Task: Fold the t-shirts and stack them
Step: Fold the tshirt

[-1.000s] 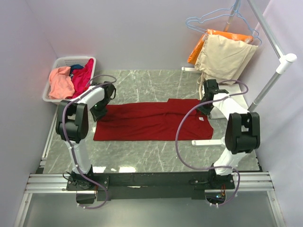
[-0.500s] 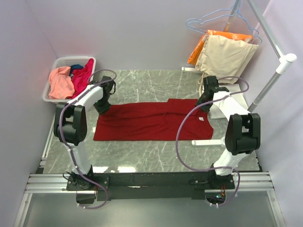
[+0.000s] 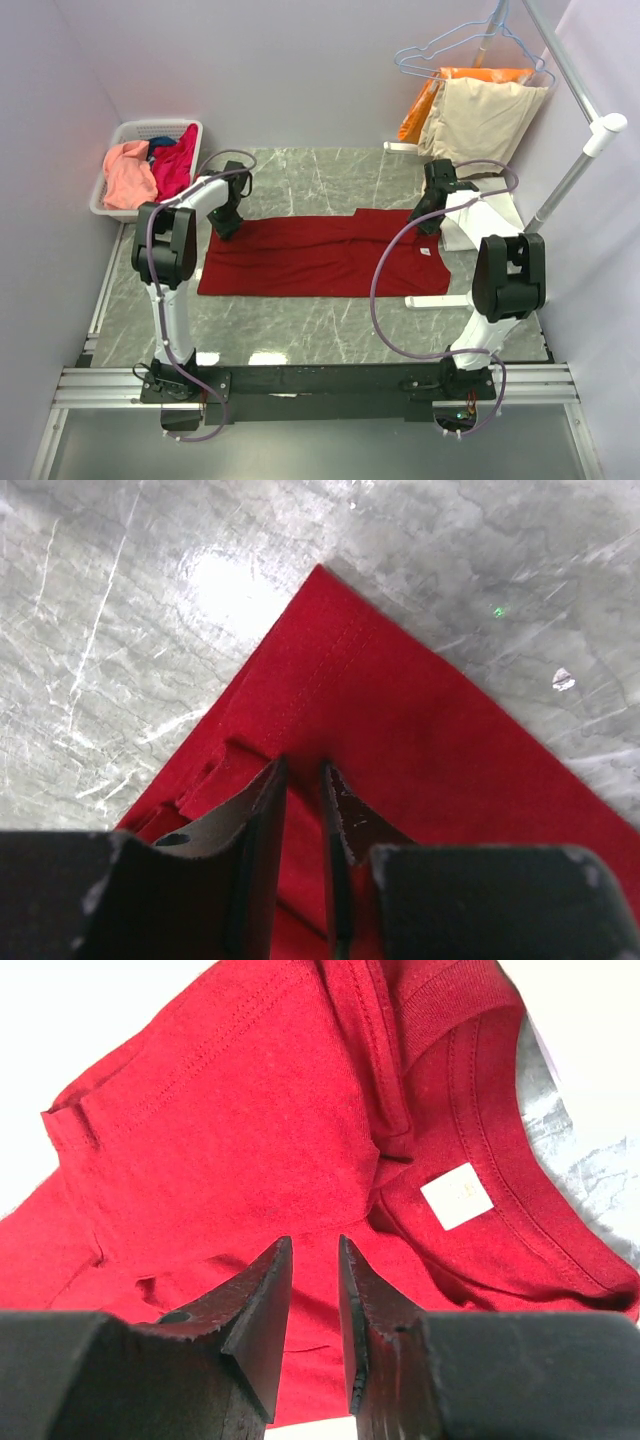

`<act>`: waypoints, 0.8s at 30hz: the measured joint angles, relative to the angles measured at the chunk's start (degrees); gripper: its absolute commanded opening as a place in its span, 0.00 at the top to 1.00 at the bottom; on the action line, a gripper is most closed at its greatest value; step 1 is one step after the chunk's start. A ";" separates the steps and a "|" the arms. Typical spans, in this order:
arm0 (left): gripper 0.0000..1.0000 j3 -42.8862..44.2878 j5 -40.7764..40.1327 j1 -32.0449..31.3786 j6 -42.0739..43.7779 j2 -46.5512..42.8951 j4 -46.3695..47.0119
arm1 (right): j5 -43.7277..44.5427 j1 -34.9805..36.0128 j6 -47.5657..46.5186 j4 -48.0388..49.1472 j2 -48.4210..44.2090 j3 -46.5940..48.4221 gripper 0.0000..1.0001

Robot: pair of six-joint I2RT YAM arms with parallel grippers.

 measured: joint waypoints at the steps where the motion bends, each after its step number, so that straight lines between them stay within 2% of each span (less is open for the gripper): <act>1: 0.74 -0.66 0.00 0.00 -0.04 -0.44 0.48 | -0.02 0.04 -0.02 0.02 0.09 0.00 0.68; 5: 0.75 -5.01 0.83 0.00 -0.02 -3.63 0.98 | -0.37 0.09 -0.20 -0.09 0.52 0.26 0.68; 8: 0.82 -6.93 0.96 -0.15 -0.02 -5.33 -0.04 | -0.50 0.37 -0.39 -0.22 1.62 1.53 0.69; 9: 0.89 -7.23 0.96 -0.24 -0.09 -5.77 -0.33 | -0.55 0.52 -0.44 -0.20 1.90 1.81 0.69; 14: 0.99 -7.37 0.24 -0.59 -0.24 -8.48 -2.08 | -0.96 1.99 -0.61 -0.20 2.75 2.56 0.70; 24: 0.99 -6.99 -0.98 -1.60 -0.59 -9.57 -4.63 | -1.46 3.32 -0.85 -0.50 5.05 3.43 0.72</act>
